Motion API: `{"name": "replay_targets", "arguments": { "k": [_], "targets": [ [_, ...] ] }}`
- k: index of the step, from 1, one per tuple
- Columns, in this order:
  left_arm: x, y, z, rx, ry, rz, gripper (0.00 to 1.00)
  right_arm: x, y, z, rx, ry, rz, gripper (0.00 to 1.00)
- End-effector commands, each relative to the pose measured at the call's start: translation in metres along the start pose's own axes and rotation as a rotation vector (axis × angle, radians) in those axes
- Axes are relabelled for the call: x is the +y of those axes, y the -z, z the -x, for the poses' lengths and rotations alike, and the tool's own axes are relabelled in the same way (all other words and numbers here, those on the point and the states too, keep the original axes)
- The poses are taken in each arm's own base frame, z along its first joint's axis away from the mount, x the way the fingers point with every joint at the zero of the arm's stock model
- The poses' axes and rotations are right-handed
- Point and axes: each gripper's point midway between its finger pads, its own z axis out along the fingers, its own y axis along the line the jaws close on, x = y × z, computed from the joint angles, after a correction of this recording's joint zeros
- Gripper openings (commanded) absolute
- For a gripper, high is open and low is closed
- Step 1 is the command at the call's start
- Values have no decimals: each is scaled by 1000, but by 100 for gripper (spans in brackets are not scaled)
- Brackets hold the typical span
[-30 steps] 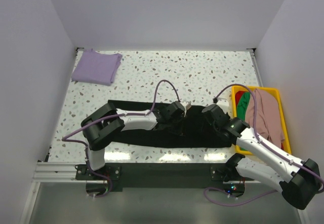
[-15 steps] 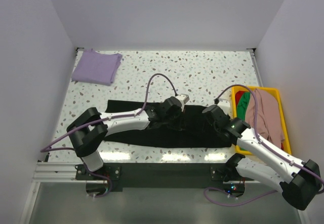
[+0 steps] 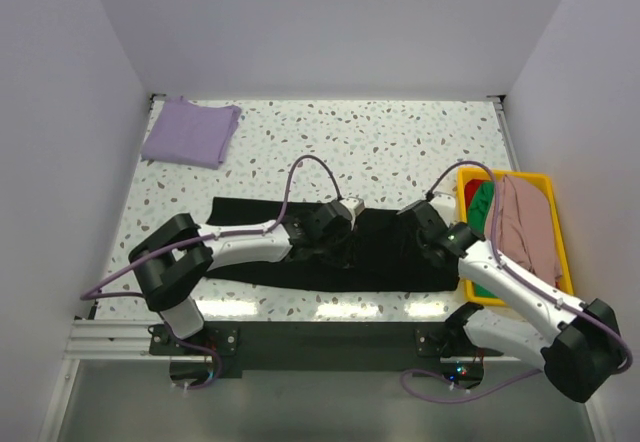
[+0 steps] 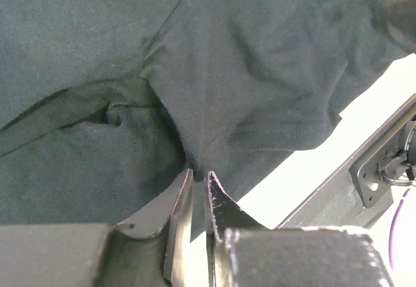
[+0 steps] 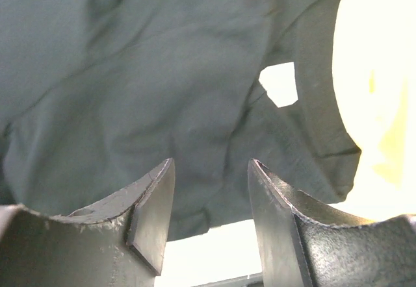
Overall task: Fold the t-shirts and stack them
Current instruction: Fold the tshirt
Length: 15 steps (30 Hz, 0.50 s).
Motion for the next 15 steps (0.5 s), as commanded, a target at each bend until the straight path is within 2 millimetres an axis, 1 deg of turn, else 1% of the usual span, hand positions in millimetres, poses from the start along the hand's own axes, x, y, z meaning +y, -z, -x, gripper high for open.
{"name": "replay_targets", "arguments": {
  "k": [1, 2, 3, 4, 6, 7, 9, 10, 11, 12, 13, 14, 15],
  "targets": [
    [-10, 15, 24, -71, -23, -32, 18, 2, -10, 31, -34, -88, 5, 53],
    [-12, 16, 25, -60, -28, -37, 20, 1, -14, 34, -28, -92, 16, 53],
    [-13, 17, 26, -60, -44, -41, 24, -3, -18, 41, -34, -125, 9, 53],
    [-14, 18, 26, -58, -50, -42, 31, -2, -25, 44, -29, -125, -2, 53],
    [-17, 23, 27, -57, -64, -59, 32, -2, -30, 52, -31, -137, -20, 53],
    [-17, 26, 27, -62, -67, -58, 32, 1, -37, 53, -22, -140, -21, 53],
    [-13, 37, 37, -95, -68, -41, 33, 1, -44, 59, -17, -163, -24, 53],
    [-10, 41, 41, -105, -70, -35, 33, 5, -46, 65, -33, -175, -14, 53],
    [-6, 49, 46, -123, -65, -30, 33, 2, -52, 67, -30, -186, -32, 53],
    [6, 54, 56, -144, -43, -10, 31, 1, -54, 70, -31, -193, -39, 52],
    [13, 58, 61, -156, -36, -2, 30, -1, -55, 75, -40, -196, -49, 52],
    [18, 64, 67, -166, -23, -5, 30, -8, -59, 79, -49, -204, -81, 52],
    [35, 69, 79, -191, 8, 20, 29, -10, -60, 83, -56, -212, -90, 53]
  ]
}}
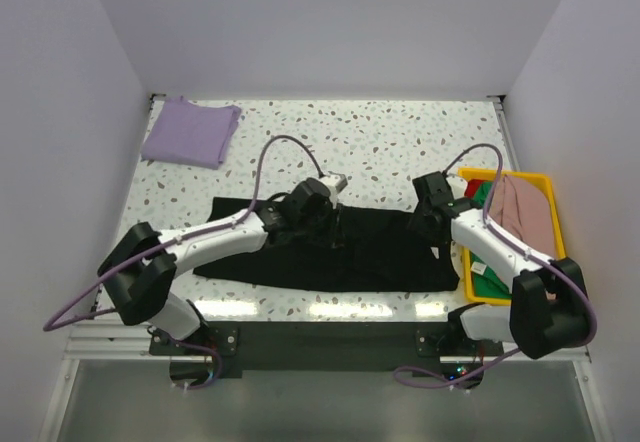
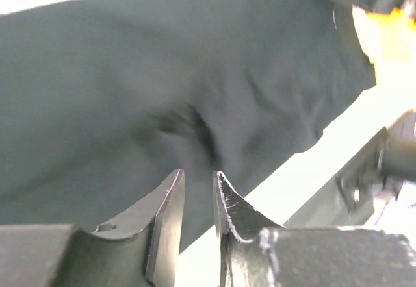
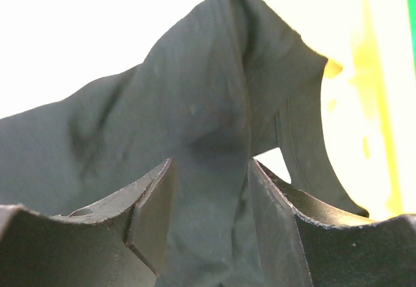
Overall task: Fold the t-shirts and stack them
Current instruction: Fold the tshirt
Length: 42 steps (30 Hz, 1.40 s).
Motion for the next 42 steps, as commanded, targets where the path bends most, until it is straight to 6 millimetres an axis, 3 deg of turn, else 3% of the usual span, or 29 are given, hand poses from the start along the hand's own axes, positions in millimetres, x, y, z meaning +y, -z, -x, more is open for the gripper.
{"name": "replay_targets", "arguments": {
  "k": [1, 7, 12, 15, 18, 25, 34, 42],
  "targets": [
    [29, 24, 47, -113, 25, 38, 29, 10, 1, 40, -101, -60, 22, 53],
    [89, 26, 90, -177, 149, 168, 26, 4, -12, 67, -117, -136, 27, 55],
    [142, 11, 95, -169, 239, 264, 22, -2, -33, 79, -86, -203, 33, 54],
    [162, 3, 91, -148, 265, 300, 22, 4, -39, 88, -102, -231, 72, 54],
    [181, -4, 83, -122, 300, 333, 20, 8, -46, 84, -73, -233, 78, 52],
    [205, -8, 73, -110, 363, 371, 20, 8, -48, 81, -77, -251, 96, 42],
    [225, -10, 56, -84, 421, 409, 20, -5, -48, 77, -69, -259, 81, 3],
    [235, -13, 44, -72, 477, 406, 20, -31, -19, 80, -138, -265, 42, 0]
  ]
}}
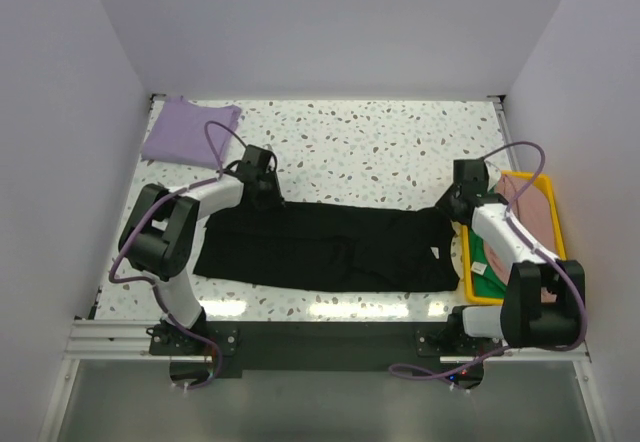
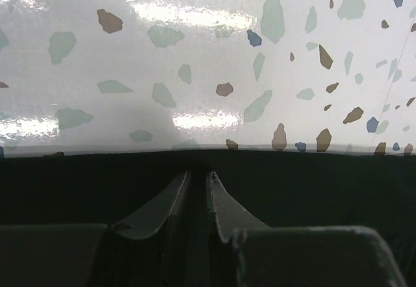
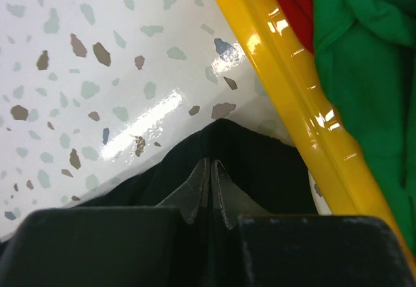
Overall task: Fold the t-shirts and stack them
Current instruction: Fold the tshirt
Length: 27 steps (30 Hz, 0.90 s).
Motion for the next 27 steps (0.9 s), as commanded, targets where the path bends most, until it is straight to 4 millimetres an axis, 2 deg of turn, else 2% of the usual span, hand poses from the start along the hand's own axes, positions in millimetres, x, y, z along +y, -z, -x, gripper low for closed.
{"name": "replay_targets", "arguments": {
  "k": [1, 4, 9, 10, 12, 14, 15, 17, 18, 20, 21, 25, 27],
  "targets": [
    [11, -8, -4, 5, 35, 13, 20, -12, 16, 13, -67, 1, -23, 0],
    [15, -10, -6, 14, 48, 16, 20, -22, 18, 14, -77, 10, -51, 0],
    [16, -11, -7, 23, 63, 4, 19, -31, 4, 0, -23, 28, -80, 0],
    [15, -10, -5, 18, 64, 3, 19, -37, 1, 4, -24, 5, -93, 0],
    [13, -9, -3, 13, 60, -6, 20, -38, -4, -2, -2, 11, -98, 0],
    [8, -5, 1, 6, 46, -24, 20, -35, -5, -2, 9, 13, -89, 10],
    [5, -3, 5, -2, 40, -37, 23, -35, -3, -3, 14, 18, -85, 21],
    [-3, 5, 12, -21, 18, -67, 29, -29, 2, 3, 4, 24, -64, 34],
    [-7, 9, 18, -38, 9, -80, 31, -30, 5, 3, 10, 31, -64, 46],
    [-14, 23, 28, -69, -13, -97, 36, -26, 16, 15, -22, 42, -50, 57],
    [-17, 30, 34, -89, -22, -103, 39, -28, 22, 14, -14, 49, -54, 63],
    [-17, 68, 50, -176, -48, -77, 43, -15, 50, 14, -39, 55, 49, 67],
    [-12, 82, 45, -199, -51, -74, 42, -8, 57, 1, -13, 59, 95, 66]
  ]
}}
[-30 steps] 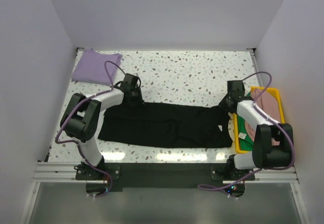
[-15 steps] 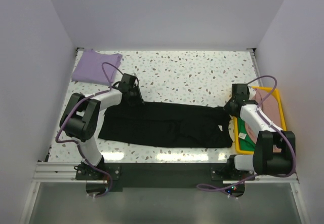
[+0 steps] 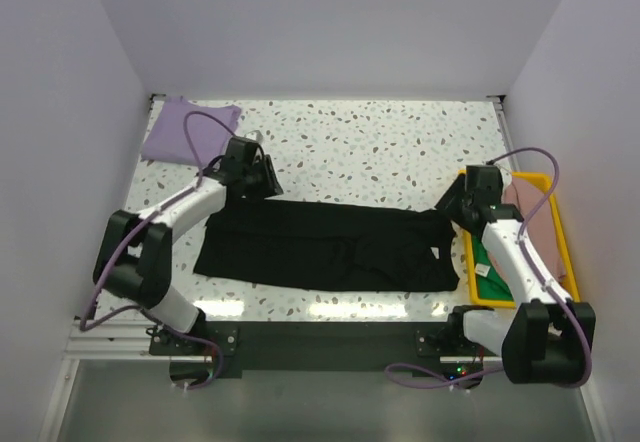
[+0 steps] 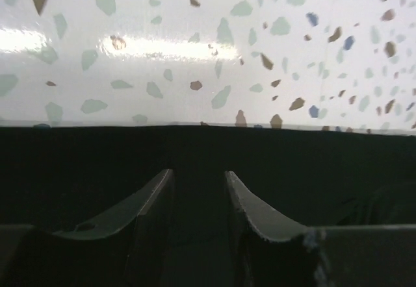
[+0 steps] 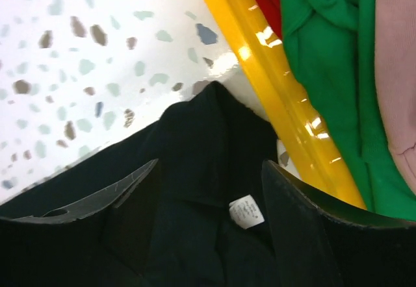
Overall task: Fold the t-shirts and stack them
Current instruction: Fold the tshirt
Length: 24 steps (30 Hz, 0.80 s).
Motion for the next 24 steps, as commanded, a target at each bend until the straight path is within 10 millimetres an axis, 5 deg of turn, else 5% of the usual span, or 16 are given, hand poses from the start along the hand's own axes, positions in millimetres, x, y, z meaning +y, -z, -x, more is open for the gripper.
{"name": "replay_targets", "arguments": {
  "k": [1, 7, 13, 19, 24],
  "targets": [
    [0, 41, 24, -131, -40, 6, 40, 24, 26, -11, 7, 44, 113, 66],
    [30, 54, -36, -110, 19, 12, 30, 61, 45, -73, 100, 134, 226, 64],
    [45, 48, -95, -60, 49, 14, 22, 65, 35, -121, 204, 174, 232, 55],
    [47, 42, -113, -53, 31, 62, 13, 64, 10, -135, 263, 209, 165, 47],
    [47, 35, -122, -29, 38, 70, 10, 81, -20, -111, 239, 224, 124, 47]
  ]
}}
